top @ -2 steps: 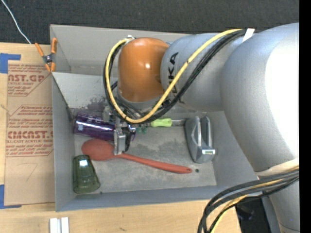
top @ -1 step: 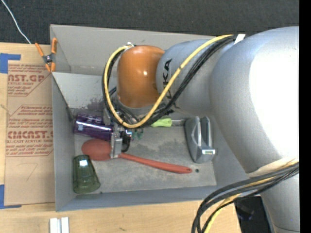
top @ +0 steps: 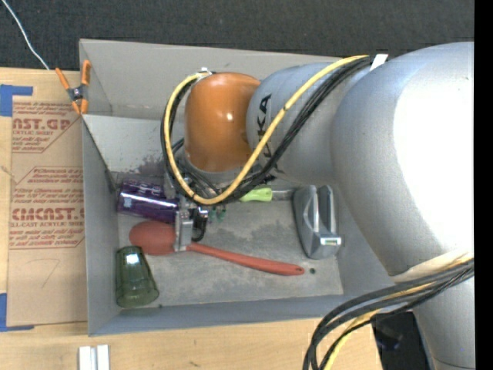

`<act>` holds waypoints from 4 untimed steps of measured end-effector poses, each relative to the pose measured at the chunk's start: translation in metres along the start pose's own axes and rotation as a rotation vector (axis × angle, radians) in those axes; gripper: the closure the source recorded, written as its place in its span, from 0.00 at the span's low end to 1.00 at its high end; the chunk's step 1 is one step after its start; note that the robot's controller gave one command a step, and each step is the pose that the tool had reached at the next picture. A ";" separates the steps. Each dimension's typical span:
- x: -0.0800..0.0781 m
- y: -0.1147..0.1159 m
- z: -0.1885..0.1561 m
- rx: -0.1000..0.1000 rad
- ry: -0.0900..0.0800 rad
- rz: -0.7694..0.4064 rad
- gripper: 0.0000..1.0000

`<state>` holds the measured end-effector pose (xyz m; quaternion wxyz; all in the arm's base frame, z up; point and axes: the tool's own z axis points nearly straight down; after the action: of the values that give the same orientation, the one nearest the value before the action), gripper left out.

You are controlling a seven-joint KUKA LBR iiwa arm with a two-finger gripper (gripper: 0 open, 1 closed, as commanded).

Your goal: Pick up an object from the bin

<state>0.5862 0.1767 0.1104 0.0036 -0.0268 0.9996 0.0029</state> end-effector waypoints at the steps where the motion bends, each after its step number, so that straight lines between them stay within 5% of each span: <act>1: -0.011 -0.029 0.028 -0.011 -0.036 0.036 0.00; 2: 0.003 -0.012 0.038 0.000 -0.007 0.022 0.00; 3: -0.001 0.014 0.036 0.004 -0.032 0.065 0.00; 4: 0.017 0.033 0.037 0.014 -0.020 0.014 0.00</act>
Offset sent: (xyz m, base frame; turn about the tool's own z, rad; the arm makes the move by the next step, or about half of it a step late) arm -0.0042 -0.0113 -0.0404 0.0226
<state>0.5680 0.2094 0.0739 0.0136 -0.0196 0.9997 -0.0040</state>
